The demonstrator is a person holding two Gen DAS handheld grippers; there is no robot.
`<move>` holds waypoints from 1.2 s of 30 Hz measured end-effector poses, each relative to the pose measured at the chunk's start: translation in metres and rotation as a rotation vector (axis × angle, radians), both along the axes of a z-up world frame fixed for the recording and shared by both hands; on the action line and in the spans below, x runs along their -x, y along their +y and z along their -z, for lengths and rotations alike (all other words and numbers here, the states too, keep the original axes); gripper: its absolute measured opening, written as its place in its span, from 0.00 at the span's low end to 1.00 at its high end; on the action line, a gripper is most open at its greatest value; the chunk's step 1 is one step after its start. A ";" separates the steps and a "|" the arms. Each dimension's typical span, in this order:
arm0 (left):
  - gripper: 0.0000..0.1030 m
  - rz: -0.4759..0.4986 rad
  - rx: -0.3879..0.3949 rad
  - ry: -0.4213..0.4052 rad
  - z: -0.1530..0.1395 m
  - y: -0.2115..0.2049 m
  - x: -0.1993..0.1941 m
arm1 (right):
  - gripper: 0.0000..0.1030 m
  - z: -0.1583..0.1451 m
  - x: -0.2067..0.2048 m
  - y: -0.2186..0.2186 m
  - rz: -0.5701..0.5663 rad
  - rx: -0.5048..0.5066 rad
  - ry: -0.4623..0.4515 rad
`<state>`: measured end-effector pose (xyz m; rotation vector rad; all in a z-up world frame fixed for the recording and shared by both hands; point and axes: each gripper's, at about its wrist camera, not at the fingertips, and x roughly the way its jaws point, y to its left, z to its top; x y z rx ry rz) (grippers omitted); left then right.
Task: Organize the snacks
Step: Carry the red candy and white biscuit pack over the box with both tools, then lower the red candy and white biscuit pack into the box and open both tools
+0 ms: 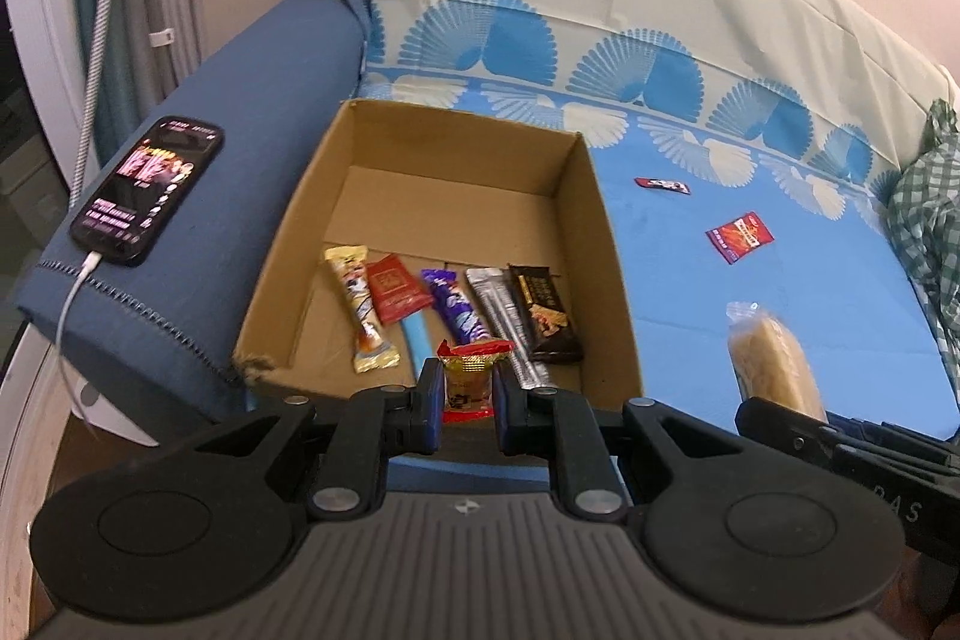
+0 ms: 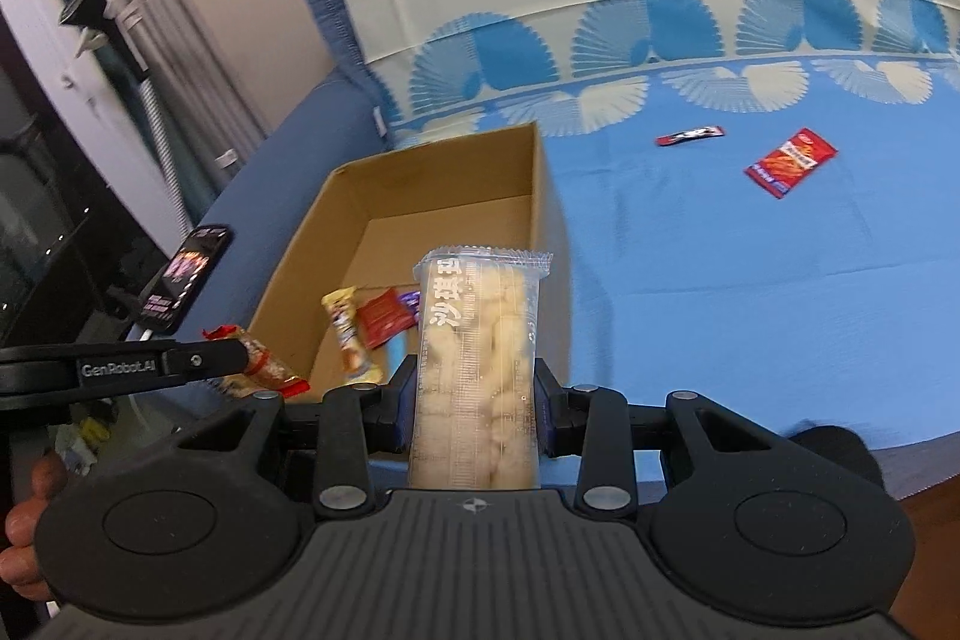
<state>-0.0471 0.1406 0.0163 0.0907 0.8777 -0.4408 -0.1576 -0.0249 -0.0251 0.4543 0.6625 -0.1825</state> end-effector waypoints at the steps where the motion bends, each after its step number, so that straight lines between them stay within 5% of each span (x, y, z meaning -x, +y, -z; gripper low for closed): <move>1: 0.17 -0.003 0.000 -0.002 0.000 0.003 0.001 | 0.37 -0.001 0.001 0.004 -0.009 0.004 -0.001; 18: 0.17 -0.007 -0.011 -0.023 0.000 0.011 0.005 | 0.37 -0.001 0.002 0.023 -0.050 0.020 0.010; 36: 0.17 -0.010 -0.061 -0.045 0.002 0.004 -0.041 | 0.37 0.002 -0.039 0.026 -0.099 0.028 0.042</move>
